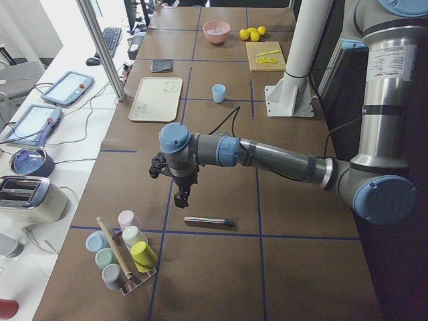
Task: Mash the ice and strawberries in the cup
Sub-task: 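Move the left gripper back to the steel muddler on the table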
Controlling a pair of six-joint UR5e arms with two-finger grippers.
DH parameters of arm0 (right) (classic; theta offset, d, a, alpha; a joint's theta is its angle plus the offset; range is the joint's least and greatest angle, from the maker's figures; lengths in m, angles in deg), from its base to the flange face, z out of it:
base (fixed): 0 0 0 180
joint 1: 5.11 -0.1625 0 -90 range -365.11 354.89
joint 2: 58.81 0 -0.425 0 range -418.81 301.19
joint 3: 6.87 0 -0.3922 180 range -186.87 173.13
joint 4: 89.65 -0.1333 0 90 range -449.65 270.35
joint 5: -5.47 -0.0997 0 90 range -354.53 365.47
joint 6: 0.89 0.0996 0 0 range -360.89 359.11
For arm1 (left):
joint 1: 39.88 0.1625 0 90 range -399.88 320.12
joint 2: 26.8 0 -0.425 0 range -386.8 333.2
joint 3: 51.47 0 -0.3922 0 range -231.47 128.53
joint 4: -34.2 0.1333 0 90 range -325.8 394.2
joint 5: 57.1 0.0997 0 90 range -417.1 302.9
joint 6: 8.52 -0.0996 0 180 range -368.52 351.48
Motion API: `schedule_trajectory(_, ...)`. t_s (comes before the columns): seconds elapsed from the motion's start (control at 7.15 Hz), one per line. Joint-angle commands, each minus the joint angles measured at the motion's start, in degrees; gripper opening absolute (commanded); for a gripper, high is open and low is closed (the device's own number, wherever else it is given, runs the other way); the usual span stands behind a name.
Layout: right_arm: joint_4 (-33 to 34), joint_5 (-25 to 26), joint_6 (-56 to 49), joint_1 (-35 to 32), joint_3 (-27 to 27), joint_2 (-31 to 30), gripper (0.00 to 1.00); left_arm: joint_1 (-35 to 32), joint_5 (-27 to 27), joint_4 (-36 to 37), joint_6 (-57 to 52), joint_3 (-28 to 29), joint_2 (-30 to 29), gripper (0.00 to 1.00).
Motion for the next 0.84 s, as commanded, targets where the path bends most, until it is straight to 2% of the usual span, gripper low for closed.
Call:
schedule_trajectory(0.0, 0.00, 0.00, -0.05, 0.03, 0.08, 0.00, 0.99, -0.13, -0.18, -15.01, 11.70, 7.37, 0.30, 1.00)
schedule_trajectory(0.14, 0.00, 0.00, -0.05, 0.03, -0.01, 0.00, 0.99, 1.09, -0.18, -25.46, 17.25, 12.98, 0.39, 1.00)
schedule_trajectory(0.28, 0.00, 0.00, -0.05, 0.03, -0.01, 0.00, 0.99, 4.50, 0.08, -32.70, 22.53, 16.25, 0.39, 1.00)
schedule_trajectory(0.7, 0.00, 0.00, -0.05, 0.03, -0.01, 0.00, 0.99, 11.46, 0.52, -48.28, 32.05, 24.43, 0.39, 1.00)
